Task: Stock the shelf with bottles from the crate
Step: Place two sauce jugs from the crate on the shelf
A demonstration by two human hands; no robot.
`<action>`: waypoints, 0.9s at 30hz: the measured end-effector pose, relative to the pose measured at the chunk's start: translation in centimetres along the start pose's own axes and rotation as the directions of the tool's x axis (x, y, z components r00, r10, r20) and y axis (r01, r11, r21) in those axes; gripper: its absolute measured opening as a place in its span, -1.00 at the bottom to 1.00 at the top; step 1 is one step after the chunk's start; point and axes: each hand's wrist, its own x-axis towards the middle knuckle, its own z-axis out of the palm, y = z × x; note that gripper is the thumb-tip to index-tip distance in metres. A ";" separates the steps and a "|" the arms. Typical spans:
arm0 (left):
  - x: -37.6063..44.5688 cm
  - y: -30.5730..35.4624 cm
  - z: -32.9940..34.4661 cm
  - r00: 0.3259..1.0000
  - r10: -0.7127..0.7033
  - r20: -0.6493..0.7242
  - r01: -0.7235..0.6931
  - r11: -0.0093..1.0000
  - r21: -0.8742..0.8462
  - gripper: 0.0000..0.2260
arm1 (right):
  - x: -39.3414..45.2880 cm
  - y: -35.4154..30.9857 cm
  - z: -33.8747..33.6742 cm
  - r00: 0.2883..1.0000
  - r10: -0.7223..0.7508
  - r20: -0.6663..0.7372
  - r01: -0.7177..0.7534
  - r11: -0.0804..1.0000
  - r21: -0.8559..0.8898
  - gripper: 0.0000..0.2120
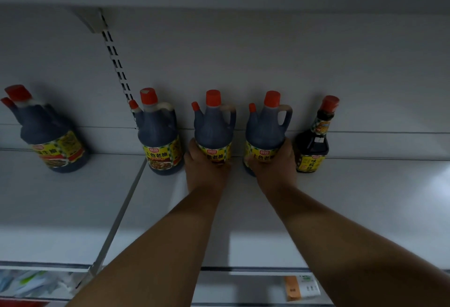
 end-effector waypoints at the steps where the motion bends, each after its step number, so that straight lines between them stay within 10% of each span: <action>1: -0.2 -0.2 0.1 1.000 0.000 -0.008 0.000 1.000 0.004 -0.07 | -0.2 0.1 0.2 1.000 0.009 -0.012 -0.009 1.000 -0.008 -0.09; 27: -0.6 0.4 -0.2 1.000 -0.003 0.001 0.003 0.998 0.058 -0.13 | -0.2 0.2 1.0 0.997 0.068 -0.040 -0.073 0.990 -0.119 -0.10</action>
